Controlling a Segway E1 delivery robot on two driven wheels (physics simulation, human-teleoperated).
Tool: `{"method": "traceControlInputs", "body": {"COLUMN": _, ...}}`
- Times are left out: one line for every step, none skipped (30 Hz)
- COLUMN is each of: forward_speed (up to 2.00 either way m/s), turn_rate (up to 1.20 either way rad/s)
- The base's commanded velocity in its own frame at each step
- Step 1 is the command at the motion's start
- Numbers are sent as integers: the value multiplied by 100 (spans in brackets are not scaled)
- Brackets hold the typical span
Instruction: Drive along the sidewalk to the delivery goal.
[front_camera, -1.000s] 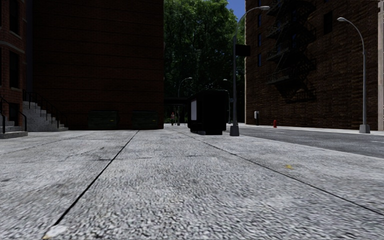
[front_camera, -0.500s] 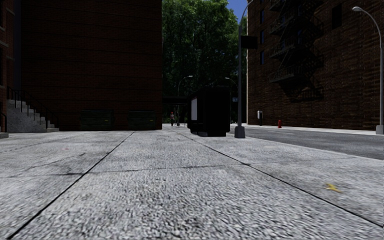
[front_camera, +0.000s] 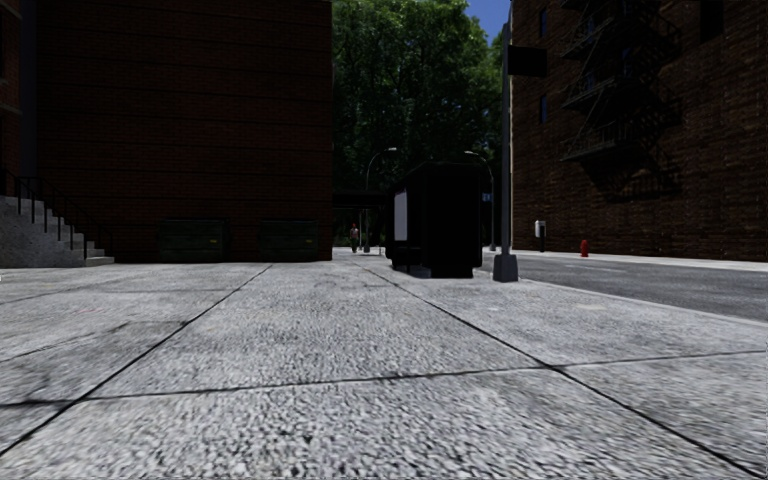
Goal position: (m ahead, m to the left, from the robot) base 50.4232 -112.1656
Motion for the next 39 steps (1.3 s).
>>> {"method": "traceControlInputs", "body": {"forward_speed": 200, "turn_rate": 29}}
{"method": "traceControlInputs", "body": {"forward_speed": 200, "turn_rate": 29}}
{"method": "traceControlInputs", "body": {"forward_speed": 200, "turn_rate": 29}}
{"method": "traceControlInputs", "body": {"forward_speed": 200, "turn_rate": 29}}
{"method": "traceControlInputs", "body": {"forward_speed": 200, "turn_rate": 29}}
{"method": "traceControlInputs", "body": {"forward_speed": 200, "turn_rate": 29}}
{"method": "traceControlInputs", "body": {"forward_speed": 200, "turn_rate": 29}}
{"method": "traceControlInputs", "body": {"forward_speed": 200, "turn_rate": 29}}
{"method": "traceControlInputs", "body": {"forward_speed": 200, "turn_rate": 25}}
{"method": "traceControlInputs", "body": {"forward_speed": 200, "turn_rate": 0}}
{"method": "traceControlInputs", "body": {"forward_speed": 200, "turn_rate": 0}}
{"method": "traceControlInputs", "body": {"forward_speed": 200, "turn_rate": 0}}
{"method": "traceControlInputs", "body": {"forward_speed": 200, "turn_rate": 0}}
{"method": "traceControlInputs", "body": {"forward_speed": 200, "turn_rate": 0}}
{"method": "traceControlInputs", "body": {"forward_speed": 200, "turn_rate": 0}}
{"method": "traceControlInputs", "body": {"forward_speed": 200, "turn_rate": 0}}
{"method": "traceControlInputs", "body": {"forward_speed": 200, "turn_rate": 0}}
{"method": "traceControlInputs", "body": {"forward_speed": 200, "turn_rate": 0}}
{"method": "traceControlInputs", "body": {"forward_speed": 200, "turn_rate": 0}}
{"method": "traceControlInputs", "body": {"forward_speed": 200, "turn_rate": 0}}
{"method": "traceControlInputs", "body": {"forward_speed": 200, "turn_rate": 0}}
{"method": "traceControlInputs", "body": {"forward_speed": 200, "turn_rate": 0}}
{"method": "traceControlInputs", "body": {"forward_speed": 200, "turn_rate": 0}}
{"method": "traceControlInputs", "body": {"forward_speed": 200, "turn_rate": 0}}
{"method": "traceControlInputs", "body": {"forward_speed": 200, "turn_rate": 0}}
{"method": "traceControlInputs", "body": {"forward_speed": 200, "turn_rate": 0}}
{"method": "traceControlInputs", "body": {"forward_speed": 200, "turn_rate": 0}}
{"method": "traceControlInputs", "body": {"forward_speed": 200, "turn_rate": 0}}
{"method": "traceControlInputs", "body": {"forward_speed": 200, "turn_rate": 0}}
{"method": "traceControlInputs", "body": {"forward_speed": 200, "turn_rate": 0}}
{"method": "traceControlInputs", "body": {"forward_speed": 200, "turn_rate": 0}}
{"method": "traceControlInputs", "body": {"forward_speed": 200, "turn_rate": 0}}
{"method": "traceControlInputs", "body": {"forward_speed": 200, "turn_rate": 0}}
{"method": "traceControlInputs", "body": {"forward_speed": 200, "turn_rate": 0}}
{"method": "traceControlInputs", "body": {"forward_speed": 200, "turn_rate": 0}}
{"method": "traceControlInputs", "body": {"forward_speed": 200, "turn_rate": 0}}
{"method": "traceControlInputs", "body": {"forward_speed": 200, "turn_rate": 0}}
{"method": "traceControlInputs", "body": {"forward_speed": 200, "turn_rate": 0}}
{"method": "traceControlInputs", "body": {"forward_speed": 200, "turn_rate": 0}}
